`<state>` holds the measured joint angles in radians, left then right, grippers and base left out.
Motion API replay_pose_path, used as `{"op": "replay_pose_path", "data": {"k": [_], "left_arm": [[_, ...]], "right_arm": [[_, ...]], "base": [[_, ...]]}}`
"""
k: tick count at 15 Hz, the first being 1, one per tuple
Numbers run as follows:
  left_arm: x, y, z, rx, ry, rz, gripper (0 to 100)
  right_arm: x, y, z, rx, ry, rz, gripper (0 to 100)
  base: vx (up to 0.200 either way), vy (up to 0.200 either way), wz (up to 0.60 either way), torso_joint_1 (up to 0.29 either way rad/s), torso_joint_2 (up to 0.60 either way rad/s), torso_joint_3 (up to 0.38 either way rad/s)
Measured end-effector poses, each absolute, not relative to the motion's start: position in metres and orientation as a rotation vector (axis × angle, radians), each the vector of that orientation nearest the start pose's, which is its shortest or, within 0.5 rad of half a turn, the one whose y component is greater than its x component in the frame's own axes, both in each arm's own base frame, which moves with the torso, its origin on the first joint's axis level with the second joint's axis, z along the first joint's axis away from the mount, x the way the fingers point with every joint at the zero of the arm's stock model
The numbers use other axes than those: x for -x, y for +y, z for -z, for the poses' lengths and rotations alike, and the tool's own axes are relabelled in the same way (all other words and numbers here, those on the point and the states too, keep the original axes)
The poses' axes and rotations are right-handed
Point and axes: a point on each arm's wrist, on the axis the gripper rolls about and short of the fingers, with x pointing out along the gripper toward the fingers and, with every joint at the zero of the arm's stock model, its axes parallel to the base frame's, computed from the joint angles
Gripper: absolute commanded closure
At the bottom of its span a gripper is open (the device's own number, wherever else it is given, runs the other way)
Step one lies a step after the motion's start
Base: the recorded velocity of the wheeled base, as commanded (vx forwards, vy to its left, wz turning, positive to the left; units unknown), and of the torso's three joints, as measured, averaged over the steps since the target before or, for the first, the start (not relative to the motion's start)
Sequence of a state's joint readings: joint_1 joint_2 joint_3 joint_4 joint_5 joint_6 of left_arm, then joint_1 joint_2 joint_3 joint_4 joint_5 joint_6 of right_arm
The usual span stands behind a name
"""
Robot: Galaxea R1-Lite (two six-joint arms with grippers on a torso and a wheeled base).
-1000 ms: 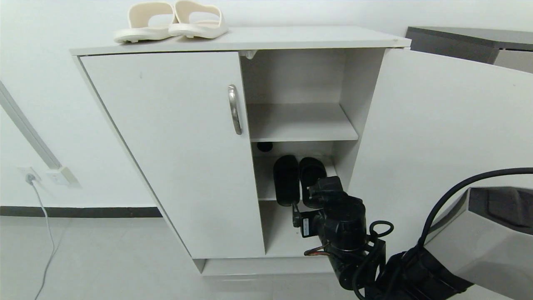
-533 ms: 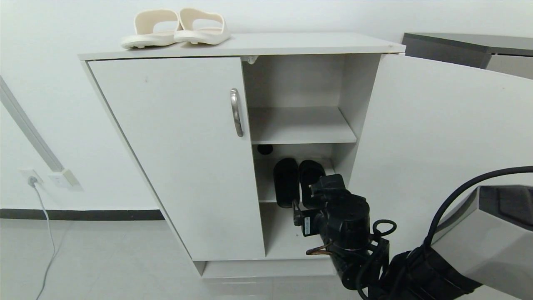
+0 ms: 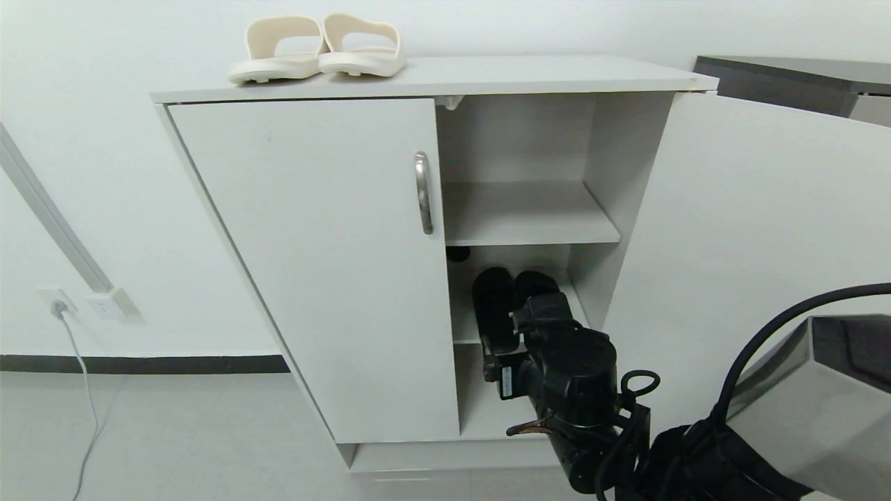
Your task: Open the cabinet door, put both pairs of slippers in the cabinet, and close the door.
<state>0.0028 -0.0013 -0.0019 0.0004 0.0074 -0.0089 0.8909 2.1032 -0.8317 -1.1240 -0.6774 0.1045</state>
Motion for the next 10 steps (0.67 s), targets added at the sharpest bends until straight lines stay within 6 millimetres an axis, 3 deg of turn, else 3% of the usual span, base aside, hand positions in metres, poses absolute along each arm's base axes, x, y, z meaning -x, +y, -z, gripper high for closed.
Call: {"op": "replay_pose_path", "data": {"k": [10], "left_arm": [[0.023,0.0001,-0.0758,0.01,-0.002,-0.011,100]], "right_arm": [[-0.2422,0.2815,-0.099,0.005,0.119,-0.216,0]], "base": [[0.0,0.2,0.0,0.003,0.0,0.001]]}}
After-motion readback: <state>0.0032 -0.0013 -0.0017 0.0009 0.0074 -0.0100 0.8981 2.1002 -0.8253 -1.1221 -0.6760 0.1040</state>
